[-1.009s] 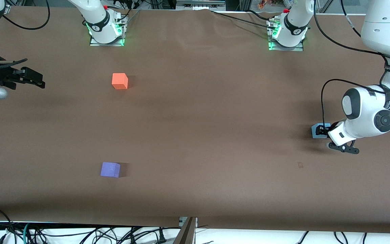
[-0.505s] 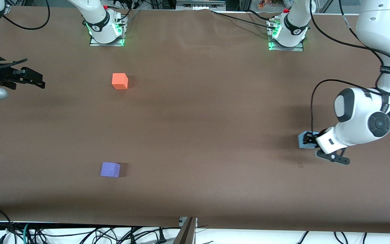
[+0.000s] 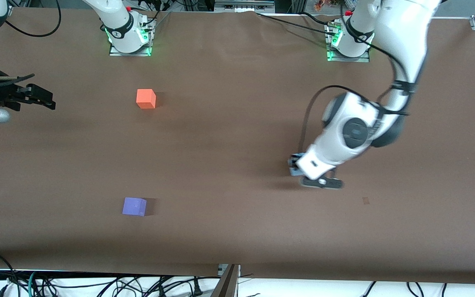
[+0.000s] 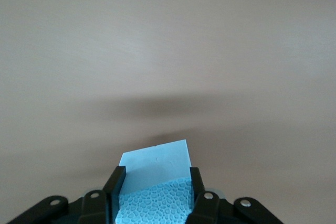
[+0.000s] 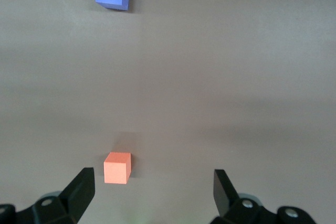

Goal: Place blue block between orange and purple blocks
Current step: 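Carry the cube to mid-table with the left gripper while the right gripper approaches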

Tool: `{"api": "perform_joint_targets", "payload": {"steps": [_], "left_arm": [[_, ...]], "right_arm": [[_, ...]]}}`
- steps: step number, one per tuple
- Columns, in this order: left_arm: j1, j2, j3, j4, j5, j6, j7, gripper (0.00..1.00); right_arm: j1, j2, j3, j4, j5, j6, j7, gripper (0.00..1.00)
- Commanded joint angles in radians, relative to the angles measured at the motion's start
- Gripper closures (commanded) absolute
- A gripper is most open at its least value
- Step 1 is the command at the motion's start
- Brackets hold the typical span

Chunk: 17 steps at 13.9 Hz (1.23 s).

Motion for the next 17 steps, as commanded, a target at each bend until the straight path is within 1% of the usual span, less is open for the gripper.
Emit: {"api": "perform_joint_targets", "payload": {"steps": [1, 2, 4, 6, 8, 9, 10, 12, 13, 14, 15, 17], "left_arm": [[-0.124, 0.115, 0.021, 0.171, -0.010, -0.021, -0.220, 1.00], [-0.153, 0.137, 0.021, 0.201, -0.008, -0.021, -0.268, 1.00], [-0.222, 0.167, 0.025, 0.234, -0.008, -0.010, -0.359, 1.00], [-0.264, 0.236, 0.025, 0.298, -0.008, 0.019, -0.444, 1.00], [-0.317, 0.331, 0.030, 0.388, -0.005, 0.095, -0.514, 1.00], [-0.333, 0.370, 0.031, 0.415, -0.004, 0.131, -0.532, 0.99], [-0.340, 0.391, 0.031, 0.421, -0.004, 0.175, -0.537, 0.98], [-0.351, 0.408, 0.031, 0.420, -0.004, 0.197, -0.538, 0.74], [-0.351, 0.407, 0.031, 0.412, -0.002, 0.197, -0.543, 0.66], [-0.353, 0.399, 0.034, 0.407, 0.007, 0.192, -0.555, 0.10], [-0.357, 0.387, 0.040, 0.403, 0.007, 0.172, -0.560, 0.00], [-0.341, 0.335, 0.041, 0.412, 0.006, 0.050, -0.569, 0.00]], "right_arm": [[0.013, 0.030, 0.011, -0.004, -0.008, 0.036, -0.012, 0.00], [0.013, 0.035, 0.011, -0.004, -0.002, 0.046, -0.007, 0.00], [0.016, 0.071, 0.011, -0.005, 0.002, 0.049, -0.001, 0.00], [0.019, 0.071, 0.020, -0.004, 0.024, 0.047, 0.000, 0.00], [0.021, 0.076, 0.025, -0.004, 0.025, 0.056, -0.003, 0.00], [0.025, 0.076, 0.028, -0.004, 0.024, 0.056, -0.004, 0.00], [0.028, 0.079, 0.031, -0.004, 0.024, 0.058, -0.001, 0.00], [0.044, 0.097, 0.032, -0.001, 0.024, 0.063, 0.002, 0.00], [0.059, 0.108, 0.032, 0.017, 0.022, 0.069, 0.002, 0.00], [0.064, 0.123, 0.031, 0.031, 0.024, 0.069, 0.003, 0.00], [0.067, 0.131, 0.032, 0.031, 0.025, 0.072, 0.005, 0.00], [0.070, 0.160, 0.032, 0.031, 0.038, 0.116, 0.039, 0.00]]}}
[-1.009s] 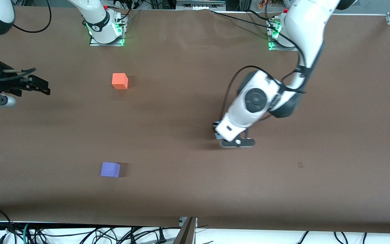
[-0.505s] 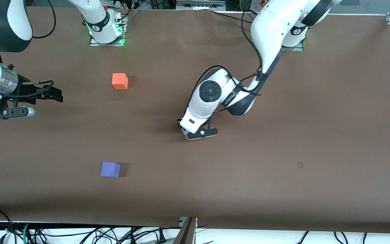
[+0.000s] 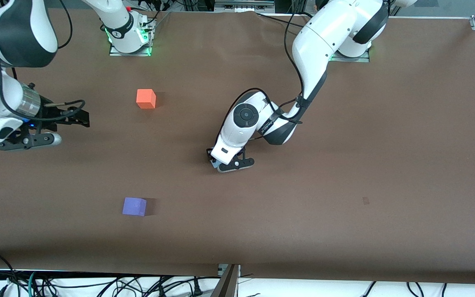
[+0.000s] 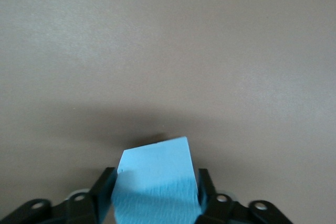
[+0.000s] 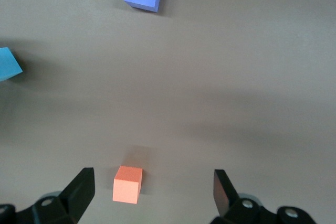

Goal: Place blue block between orange and purple blocks
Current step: 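Carry the cube to mid-table with the left gripper while the right gripper approaches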

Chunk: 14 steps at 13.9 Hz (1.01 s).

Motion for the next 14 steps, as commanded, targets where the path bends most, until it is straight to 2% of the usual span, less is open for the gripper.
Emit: {"api": "perform_joint_targets", "payload": {"steps": [1, 3, 9, 11, 14], "left_arm": [[0.017, -0.082, 0.019, 0.021, 0.004, -0.168, -0.024, 0.00], [0.071, -0.145, 0.014, 0.018, 0.004, -0.237, -0.020, 0.00], [0.240, -0.365, 0.010, 0.012, -0.001, -0.559, -0.015, 0.00], [0.321, -0.437, 0.008, 0.012, -0.004, -0.615, -0.012, 0.00], [0.450, -0.516, 0.008, -0.002, -0.009, -0.740, 0.213, 0.00]], "right_arm": [[0.008, 0.059, 0.000, 0.027, 0.051, 0.061, 0.041, 0.00], [0.045, 0.099, -0.001, 0.027, 0.105, 0.121, 0.100, 0.00], [0.180, 0.185, 0.000, 0.030, 0.106, 0.275, 0.508, 0.00], [0.223, 0.216, 0.000, 0.030, 0.106, 0.313, 0.645, 0.00], [0.290, 0.285, 0.000, 0.030, 0.105, 0.418, 0.833, 0.00]]}}
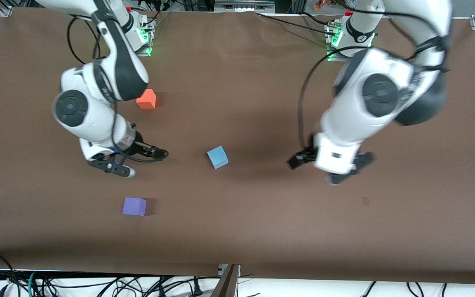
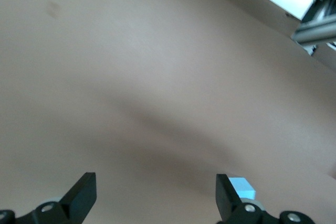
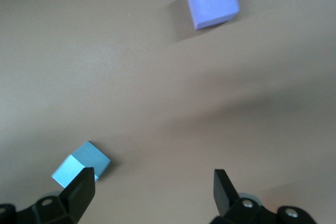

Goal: Place blue block between orange and purple blocks
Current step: 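Withdraw the left gripper while the right gripper grasps the blue cube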

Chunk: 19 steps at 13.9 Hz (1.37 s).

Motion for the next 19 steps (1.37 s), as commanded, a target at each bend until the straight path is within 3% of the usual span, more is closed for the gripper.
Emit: {"api": "perform_joint_targets", "payload": {"steps": [1, 6, 10, 14, 19], "left_arm": [[0.117, -0.103, -0.012, -0.069, -0.009, -0.104, 0.191, 0.00], [0.291, -0.362, -0.012, -0.347, -0.007, -0.137, 0.439, 0.00], [0.374, -0.479, -0.010, -0.577, -0.006, -0.017, 0.573, 0.00], [0.417, -0.454, -0.003, -0.545, -0.004, 0.037, 0.639, 0.00], [0.441, -0.451, -0.006, -0.395, 0.005, -0.081, 0.633, 0.00]], "right_arm": [[0.060, 0.077, -0.007, 0.023, 0.010, 0.106, 0.159, 0.00], [0.138, 0.180, -0.007, 0.032, 0.005, 0.301, 0.365, 0.00], [0.206, 0.252, -0.011, 0.052, -0.002, 0.407, 0.529, 0.00], [0.246, 0.289, -0.014, 0.071, -0.022, 0.411, 0.639, 0.00], [0.266, 0.283, -0.015, 0.062, -0.037, 0.294, 0.693, 0.00]]}}
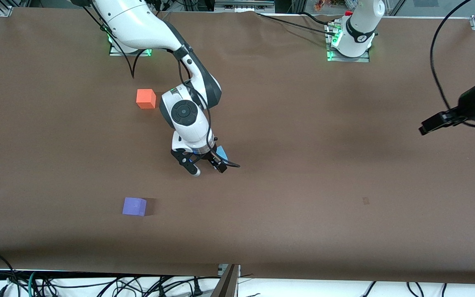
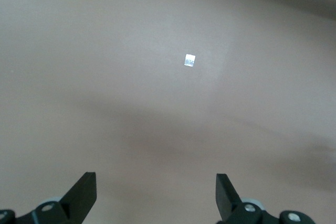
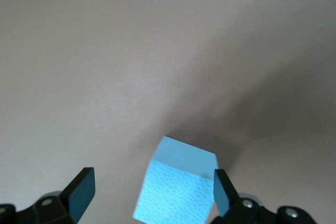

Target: Place blue block between orange and purple blocks

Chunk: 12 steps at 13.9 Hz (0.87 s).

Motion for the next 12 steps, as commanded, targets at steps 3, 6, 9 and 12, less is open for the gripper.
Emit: {"api": "perform_joint_targets", "payload": {"steps": [3, 6, 9, 12], "left_arm": [[0.000, -0.004, -0.012, 0.095, 0.008, -0.081, 0.023, 0.00], [0.006, -0.003, -0.005, 0.095, 0.005, -0.076, 0.156, 0.00], [0.008, 0.019, -0.006, 0.099, 0.004, -0.076, 0.238, 0.00], [0.006, 0.017, -0.007, 0.106, 0.005, -0.082, 0.238, 0.00]], "right_arm": [[0.032, 0.003, -0.013, 0.019, -0.018, -0.095, 0.100, 0.00], [0.039, 0.004, -0.013, 0.017, -0.018, -0.102, 0.120, 0.00], [0.038, 0.019, -0.015, 0.026, -0.019, -0.095, 0.119, 0.00], [0.039, 0.027, -0.015, 0.026, -0.018, -0.093, 0.123, 0.00]]}}
